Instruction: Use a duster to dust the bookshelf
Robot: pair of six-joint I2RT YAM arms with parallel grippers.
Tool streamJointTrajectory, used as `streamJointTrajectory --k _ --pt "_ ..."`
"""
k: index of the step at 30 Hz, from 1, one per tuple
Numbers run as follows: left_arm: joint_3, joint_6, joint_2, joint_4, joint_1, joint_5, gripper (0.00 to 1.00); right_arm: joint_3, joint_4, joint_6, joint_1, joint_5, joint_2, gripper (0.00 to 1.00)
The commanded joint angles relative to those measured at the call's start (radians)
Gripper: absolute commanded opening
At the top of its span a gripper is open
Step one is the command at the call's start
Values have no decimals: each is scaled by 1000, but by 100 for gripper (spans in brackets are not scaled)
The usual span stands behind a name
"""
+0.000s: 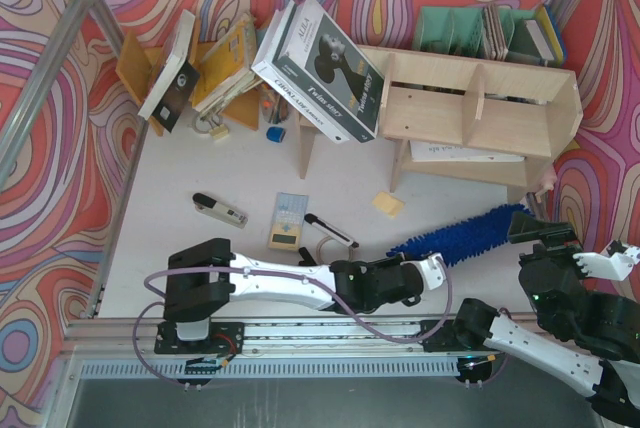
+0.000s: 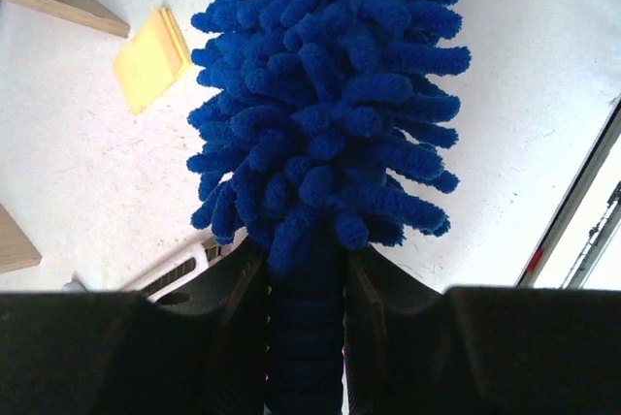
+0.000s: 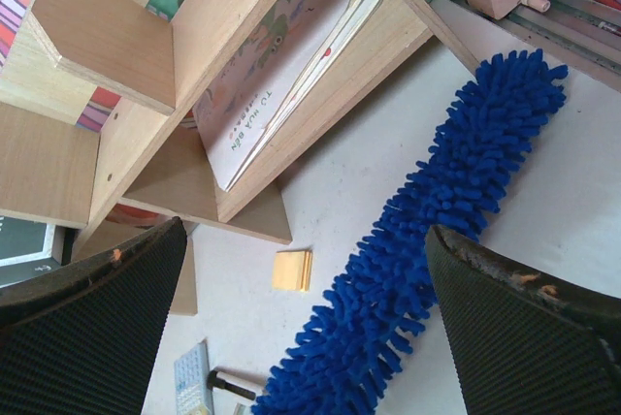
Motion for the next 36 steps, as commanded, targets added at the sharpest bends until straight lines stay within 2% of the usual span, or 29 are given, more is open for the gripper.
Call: streamJointTrajectory --k 1,6,10,15,24,33,34,35,36 --pt "-16 -2 -144 64 -30 -94 0 -5 -33 18 4 18 -6 99" --pt "-25 23 -241 67 -35 -107 0 -6 -33 18 5 18 0 99" --pt "-21 13 -238 34 -35 -103 0 -6 -35 17 3 18 -2 99" --pt "-72 -62 -239 -6 -35 -104 0 -6 -34 18 4 17 -13 99" --pt "-225 -232 -349 -137 -49 -145 0 -6 -33 17 4 15 -11 99" --pt "-306 -382 -577 -396 -128 -311 0 -5 -34 18 5 17 -6 99" --pt "-306 -417 -600 -446 -142 -333 0 -6 -34 18 5 17 -5 99" --pt "-290 -537 -673 -647 -189 -420 0 -6 -34 18 5 18 -5 99" --pt "-283 -581 -693 -712 -207 -445 0 -6 -34 18 5 18 -3 99"
